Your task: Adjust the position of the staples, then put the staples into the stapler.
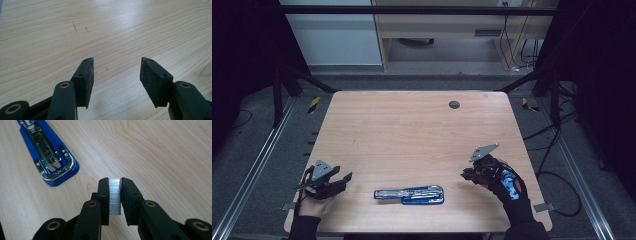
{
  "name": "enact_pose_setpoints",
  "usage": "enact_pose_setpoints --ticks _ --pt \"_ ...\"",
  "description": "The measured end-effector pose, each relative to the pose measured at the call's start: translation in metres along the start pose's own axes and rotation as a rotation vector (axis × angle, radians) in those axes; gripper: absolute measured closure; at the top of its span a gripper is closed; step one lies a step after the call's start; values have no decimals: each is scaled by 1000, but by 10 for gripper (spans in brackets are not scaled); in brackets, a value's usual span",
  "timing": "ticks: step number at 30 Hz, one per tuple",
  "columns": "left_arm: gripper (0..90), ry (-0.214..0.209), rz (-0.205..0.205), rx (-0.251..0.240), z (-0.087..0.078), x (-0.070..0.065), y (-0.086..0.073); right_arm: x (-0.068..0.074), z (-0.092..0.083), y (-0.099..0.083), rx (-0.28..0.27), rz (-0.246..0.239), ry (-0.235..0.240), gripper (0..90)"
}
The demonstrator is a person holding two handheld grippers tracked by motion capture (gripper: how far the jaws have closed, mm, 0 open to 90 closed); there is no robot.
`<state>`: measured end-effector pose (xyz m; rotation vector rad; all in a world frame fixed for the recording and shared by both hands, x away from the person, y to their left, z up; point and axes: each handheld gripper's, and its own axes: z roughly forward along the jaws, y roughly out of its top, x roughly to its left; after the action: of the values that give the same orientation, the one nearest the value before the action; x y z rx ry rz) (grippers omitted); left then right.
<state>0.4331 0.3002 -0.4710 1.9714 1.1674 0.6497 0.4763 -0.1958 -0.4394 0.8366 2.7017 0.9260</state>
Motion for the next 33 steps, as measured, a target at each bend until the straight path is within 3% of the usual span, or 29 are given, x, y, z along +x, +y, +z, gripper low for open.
enact_pose_setpoints --ticks 7,13,22,33 --pt "446 -3 -1 3 1 0 0 3 -4 5 -7 -38 30 776" --pt "444 -3 1 4 1 0 0 8 -6 11 -31 -95 83 776" --pt "444 0 -2 12 2 -1 0 15 -9 23 -39 -152 114 776" --pt "439 -3 3 19 3 -2 0 30 -10 48 -64 -269 193 777"
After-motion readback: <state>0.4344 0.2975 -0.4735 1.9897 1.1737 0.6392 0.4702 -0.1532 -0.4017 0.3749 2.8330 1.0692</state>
